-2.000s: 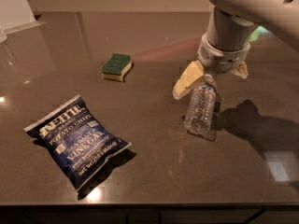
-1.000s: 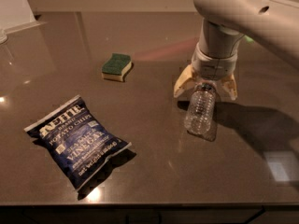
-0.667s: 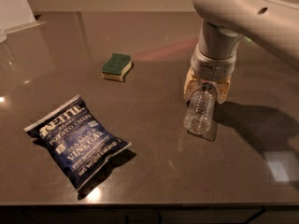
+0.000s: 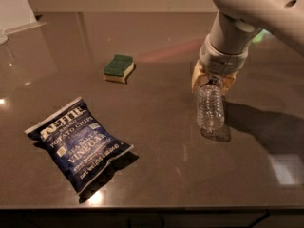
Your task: Place water bottle upright
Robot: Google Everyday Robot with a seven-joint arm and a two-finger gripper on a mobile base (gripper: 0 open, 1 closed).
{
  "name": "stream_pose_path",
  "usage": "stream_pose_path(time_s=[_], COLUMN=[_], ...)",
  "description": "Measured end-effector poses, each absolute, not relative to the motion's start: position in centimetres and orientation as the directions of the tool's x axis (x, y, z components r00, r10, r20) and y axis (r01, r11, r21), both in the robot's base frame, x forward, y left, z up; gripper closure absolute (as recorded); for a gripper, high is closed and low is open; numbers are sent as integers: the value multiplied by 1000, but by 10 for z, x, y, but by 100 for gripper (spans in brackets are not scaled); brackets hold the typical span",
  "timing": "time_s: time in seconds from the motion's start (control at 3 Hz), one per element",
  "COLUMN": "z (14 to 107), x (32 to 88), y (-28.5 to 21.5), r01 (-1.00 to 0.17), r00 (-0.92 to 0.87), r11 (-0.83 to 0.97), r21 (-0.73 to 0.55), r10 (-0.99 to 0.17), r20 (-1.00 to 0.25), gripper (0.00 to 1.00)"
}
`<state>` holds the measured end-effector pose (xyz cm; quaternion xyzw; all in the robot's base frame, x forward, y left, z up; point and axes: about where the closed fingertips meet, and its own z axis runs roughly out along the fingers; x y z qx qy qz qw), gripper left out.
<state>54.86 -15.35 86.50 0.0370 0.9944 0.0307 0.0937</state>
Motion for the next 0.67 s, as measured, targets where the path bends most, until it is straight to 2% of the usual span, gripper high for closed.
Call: stream_pose_path(time_s=[0.33,0.67], z=[894,924], x=[562,574], y=[-147,-137], r01=[-90,-252], r00=[-946,-864], r11=[991,959], r21=[103,129], r10=[-53,-163], r20=[-320,-477], gripper=[100,100])
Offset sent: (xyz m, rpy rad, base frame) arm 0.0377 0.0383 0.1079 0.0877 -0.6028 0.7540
